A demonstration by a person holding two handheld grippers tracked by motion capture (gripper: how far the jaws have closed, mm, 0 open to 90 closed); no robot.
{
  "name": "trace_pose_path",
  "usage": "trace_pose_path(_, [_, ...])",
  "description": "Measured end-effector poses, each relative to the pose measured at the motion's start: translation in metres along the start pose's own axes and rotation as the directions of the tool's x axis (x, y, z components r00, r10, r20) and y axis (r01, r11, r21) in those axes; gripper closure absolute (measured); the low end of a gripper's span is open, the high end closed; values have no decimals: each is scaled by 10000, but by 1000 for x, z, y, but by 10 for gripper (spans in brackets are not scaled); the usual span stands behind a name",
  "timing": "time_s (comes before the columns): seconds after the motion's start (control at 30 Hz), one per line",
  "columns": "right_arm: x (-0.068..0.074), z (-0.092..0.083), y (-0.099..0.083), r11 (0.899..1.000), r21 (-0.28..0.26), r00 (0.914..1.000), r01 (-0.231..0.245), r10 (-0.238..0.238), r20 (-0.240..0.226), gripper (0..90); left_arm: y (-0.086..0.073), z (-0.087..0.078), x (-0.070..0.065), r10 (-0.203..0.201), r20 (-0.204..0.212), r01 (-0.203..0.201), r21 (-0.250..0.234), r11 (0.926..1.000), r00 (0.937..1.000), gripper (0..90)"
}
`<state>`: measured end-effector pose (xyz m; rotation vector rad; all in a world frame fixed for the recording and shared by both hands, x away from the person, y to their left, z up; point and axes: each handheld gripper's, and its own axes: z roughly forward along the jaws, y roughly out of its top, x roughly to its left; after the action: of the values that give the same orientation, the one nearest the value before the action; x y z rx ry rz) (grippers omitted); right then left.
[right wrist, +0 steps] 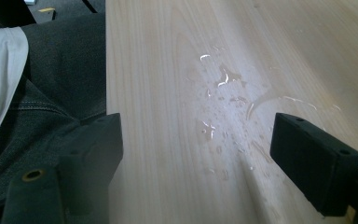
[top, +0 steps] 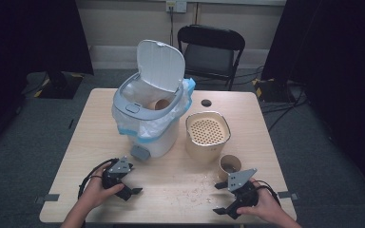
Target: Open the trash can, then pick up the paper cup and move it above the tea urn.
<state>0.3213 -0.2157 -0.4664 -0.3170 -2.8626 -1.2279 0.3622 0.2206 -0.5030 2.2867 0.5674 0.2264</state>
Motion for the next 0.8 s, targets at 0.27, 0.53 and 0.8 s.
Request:
trace_pose_path(0.27, [-3,-13,-11,9998,-21,9993,-216,217,302,160,0,0,0,-4,8,4,-3,10000,10000,0])
trace_pose_path(0.53, [-8,-23,-24,9987,62,9967,-506,501,643,156,0,0,0,0,1,0,-1,10000,10000,0])
trace_pose_path(0.8, [-16,-34,-36,9964,9,9904,-850,844,1096,152,0,0,0,-4,12,4,-1,10000,10000,0])
